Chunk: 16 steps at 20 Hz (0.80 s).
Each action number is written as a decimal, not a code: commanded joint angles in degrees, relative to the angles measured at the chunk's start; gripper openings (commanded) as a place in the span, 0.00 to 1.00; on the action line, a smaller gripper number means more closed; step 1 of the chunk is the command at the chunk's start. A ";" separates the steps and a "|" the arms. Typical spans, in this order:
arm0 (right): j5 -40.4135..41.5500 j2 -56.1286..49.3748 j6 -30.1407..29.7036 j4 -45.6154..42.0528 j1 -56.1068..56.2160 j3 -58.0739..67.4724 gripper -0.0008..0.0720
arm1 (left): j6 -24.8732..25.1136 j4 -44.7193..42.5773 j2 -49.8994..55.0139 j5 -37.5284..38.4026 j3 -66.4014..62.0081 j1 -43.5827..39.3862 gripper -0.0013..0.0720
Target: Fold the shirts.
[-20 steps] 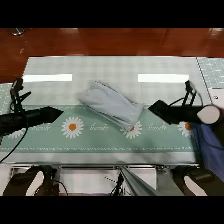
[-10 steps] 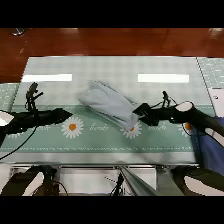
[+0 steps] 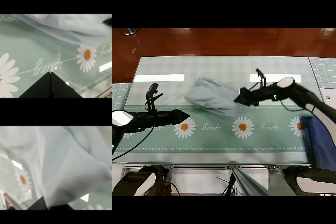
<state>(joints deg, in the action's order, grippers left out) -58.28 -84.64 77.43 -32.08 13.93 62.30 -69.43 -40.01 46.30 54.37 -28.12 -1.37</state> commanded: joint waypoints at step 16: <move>-48.11 19.67 19.69 -33.40 -50.71 37.24 0.04 | -0.04 2.78 0.04 0.02 0.00 -0.46 0.06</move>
<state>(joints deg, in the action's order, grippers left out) -98.83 -68.71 96.12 -58.39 -26.02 99.81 -69.49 -38.11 46.35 55.31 -28.12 -1.78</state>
